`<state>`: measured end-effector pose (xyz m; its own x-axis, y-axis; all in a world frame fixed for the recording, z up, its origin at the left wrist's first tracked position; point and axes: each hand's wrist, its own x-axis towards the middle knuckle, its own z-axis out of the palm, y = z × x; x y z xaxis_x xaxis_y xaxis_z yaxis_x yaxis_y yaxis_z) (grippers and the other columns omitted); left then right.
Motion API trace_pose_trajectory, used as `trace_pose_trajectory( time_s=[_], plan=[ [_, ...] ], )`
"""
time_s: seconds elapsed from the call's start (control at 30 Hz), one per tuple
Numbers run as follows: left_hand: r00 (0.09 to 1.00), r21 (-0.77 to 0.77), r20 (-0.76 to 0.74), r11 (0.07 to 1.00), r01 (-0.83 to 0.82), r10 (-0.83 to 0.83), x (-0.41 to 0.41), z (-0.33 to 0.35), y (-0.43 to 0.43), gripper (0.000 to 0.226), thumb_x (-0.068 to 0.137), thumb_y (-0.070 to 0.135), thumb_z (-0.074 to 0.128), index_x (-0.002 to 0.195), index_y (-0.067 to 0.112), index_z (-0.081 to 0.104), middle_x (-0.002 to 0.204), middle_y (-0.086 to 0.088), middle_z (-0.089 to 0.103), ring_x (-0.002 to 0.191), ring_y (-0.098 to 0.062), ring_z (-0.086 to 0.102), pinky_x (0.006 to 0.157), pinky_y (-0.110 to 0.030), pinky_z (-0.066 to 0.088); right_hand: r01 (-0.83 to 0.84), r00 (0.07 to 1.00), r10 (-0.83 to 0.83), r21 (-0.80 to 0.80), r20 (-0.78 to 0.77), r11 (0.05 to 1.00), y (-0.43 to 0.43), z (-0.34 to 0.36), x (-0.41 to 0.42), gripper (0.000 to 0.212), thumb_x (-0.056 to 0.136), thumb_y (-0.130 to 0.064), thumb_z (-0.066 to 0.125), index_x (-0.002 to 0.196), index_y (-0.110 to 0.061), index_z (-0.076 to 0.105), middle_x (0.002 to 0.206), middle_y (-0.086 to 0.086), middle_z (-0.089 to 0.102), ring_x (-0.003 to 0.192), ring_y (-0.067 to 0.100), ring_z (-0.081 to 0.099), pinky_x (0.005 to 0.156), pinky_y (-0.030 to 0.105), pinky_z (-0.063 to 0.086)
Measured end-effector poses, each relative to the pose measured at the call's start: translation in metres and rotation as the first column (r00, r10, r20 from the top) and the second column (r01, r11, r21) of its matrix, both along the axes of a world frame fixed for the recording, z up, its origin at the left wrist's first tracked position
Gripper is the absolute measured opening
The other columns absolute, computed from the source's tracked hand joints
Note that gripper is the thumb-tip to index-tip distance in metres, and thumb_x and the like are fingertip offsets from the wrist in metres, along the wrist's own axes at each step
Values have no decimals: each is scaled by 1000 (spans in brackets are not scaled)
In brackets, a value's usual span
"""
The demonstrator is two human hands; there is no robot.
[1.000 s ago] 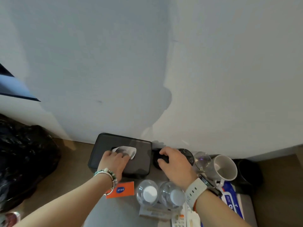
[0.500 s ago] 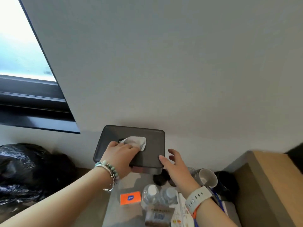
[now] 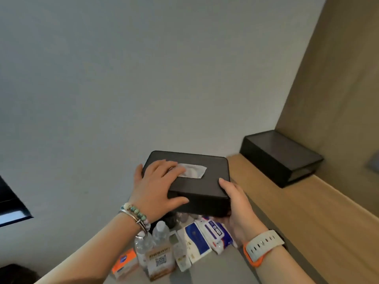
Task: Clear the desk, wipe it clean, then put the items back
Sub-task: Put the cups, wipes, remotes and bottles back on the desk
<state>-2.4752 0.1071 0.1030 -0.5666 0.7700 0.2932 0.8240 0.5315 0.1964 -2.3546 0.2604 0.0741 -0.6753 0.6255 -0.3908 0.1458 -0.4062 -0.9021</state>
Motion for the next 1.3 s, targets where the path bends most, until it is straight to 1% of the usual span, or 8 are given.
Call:
trace_pose_trajectory(
  time_s=[0.13, 0.27, 0.37, 0.5, 0.63, 0.83, 1.0, 1.3],
  plan=[
    [978, 277, 202, 961, 1, -59, 63, -7, 46, 82, 67, 75, 32, 135, 30, 41, 140, 4, 40, 130, -18, 36, 107, -47, 31, 210, 978, -210, 1, -12, 978, 27, 8, 96, 37, 85, -42, 62, 114, -23, 50, 104, 11, 62, 90, 29, 64, 60, 35, 53],
    [739, 462, 644, 871, -167, -200, 147, -8, 96, 62, 84, 48, 59, 136, 24, 35, 135, 0, 42, 120, -20, 46, 99, -39, 42, 348, 936, -346, 18, -59, 937, 48, 15, 204, 29, 87, -37, 60, 110, -22, 51, 101, 9, 63, 89, 27, 64, 57, 34, 53],
    [512, 408, 822, 885, -223, -250, 219, -10, 130, 55, 87, 29, 62, 134, 27, 36, 123, -1, 48, 105, -22, 53, 93, -42, 47, 426, 905, -426, 48, -28, 903, 59, 14, 291, 28, 88, -40, 58, 109, -23, 51, 104, 8, 63, 92, 25, 63, 61, 35, 54],
    [77, 274, 962, 916, -293, -263, 336, -19, 162, 48, 87, 25, 61, 130, 19, 42, 114, -7, 55, 91, -24, 57, 70, -38, 51, 543, 838, -546, 81, 17, 836, 61, 8, 428, 22, 89, -37, 58, 104, -22, 52, 96, 7, 63, 86, 22, 63, 60, 35, 54],
    [-151, 41, 987, 997, -67, -51, 469, -30, 182, 34, 88, 34, 59, 115, 14, 52, 100, -11, 60, 81, -26, 58, 57, -33, 48, 655, 749, -660, 83, 58, 751, 51, 4, 569, 17, 90, -34, 56, 100, -20, 53, 92, 7, 62, 83, 22, 62, 60, 35, 53],
    [-162, 48, 987, 988, 149, -24, 632, -42, 224, 39, 90, 38, 57, 120, 13, 51, 110, -11, 61, 80, -22, 60, 50, -28, 48, 816, 577, -812, -22, 85, 578, 44, -7, 726, 24, 90, -40, 53, 106, -22, 56, 100, 7, 66, 90, 23, 64, 63, 35, 51],
    [-139, 67, 990, 968, 242, -34, 727, -50, 266, 35, 89, 33, 58, 113, 11, 46, 103, -12, 57, 80, -25, 57, 60, -34, 49, 894, 431, -899, -167, 71, 416, 47, -12, 807, 19, 92, -36, 51, 99, -20, 57, 93, 8, 66, 85, 24, 62, 62, 37, 49],
    [-100, 66, 995, 883, 465, -22, 882, -57, 323, 29, 90, 33, 56, 108, 13, 44, 100, -12, 55, 81, -24, 56, 63, -33, 49, 966, 171, -981, -210, 91, 149, 63, -28, 943, 24, 89, -39, 54, 104, -20, 57, 96, 9, 67, 87, 25, 64, 58, 33, 52]
  ],
)
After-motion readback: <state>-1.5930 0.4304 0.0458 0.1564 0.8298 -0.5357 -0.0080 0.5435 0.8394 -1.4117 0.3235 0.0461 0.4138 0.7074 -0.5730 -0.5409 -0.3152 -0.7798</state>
